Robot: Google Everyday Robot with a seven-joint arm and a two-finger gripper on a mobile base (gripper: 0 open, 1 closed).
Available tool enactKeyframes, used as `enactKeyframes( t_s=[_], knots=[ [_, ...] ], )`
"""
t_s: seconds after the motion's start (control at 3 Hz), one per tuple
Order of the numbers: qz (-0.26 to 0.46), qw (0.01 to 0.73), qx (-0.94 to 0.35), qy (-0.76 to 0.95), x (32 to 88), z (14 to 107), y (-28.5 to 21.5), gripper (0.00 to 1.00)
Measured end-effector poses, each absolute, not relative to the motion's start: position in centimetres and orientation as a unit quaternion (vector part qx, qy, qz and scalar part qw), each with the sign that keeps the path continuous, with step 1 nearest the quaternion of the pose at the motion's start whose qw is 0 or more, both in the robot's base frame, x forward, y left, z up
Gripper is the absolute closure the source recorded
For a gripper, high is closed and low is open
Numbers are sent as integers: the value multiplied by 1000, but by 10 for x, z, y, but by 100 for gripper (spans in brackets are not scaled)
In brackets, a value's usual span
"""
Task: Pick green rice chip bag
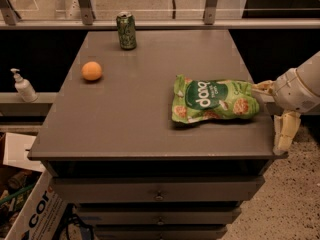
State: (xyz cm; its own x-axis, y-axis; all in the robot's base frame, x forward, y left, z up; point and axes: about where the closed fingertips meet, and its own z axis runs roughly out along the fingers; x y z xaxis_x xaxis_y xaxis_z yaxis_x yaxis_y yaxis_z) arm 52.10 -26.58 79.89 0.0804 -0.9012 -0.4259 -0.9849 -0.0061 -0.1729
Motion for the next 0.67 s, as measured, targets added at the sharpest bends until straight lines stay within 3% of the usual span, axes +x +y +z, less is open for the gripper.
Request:
enactKeyframes(
  t_s=[0.67],
  knots=[
    [97, 216, -703, 671, 521, 799, -266, 0]
  ],
)
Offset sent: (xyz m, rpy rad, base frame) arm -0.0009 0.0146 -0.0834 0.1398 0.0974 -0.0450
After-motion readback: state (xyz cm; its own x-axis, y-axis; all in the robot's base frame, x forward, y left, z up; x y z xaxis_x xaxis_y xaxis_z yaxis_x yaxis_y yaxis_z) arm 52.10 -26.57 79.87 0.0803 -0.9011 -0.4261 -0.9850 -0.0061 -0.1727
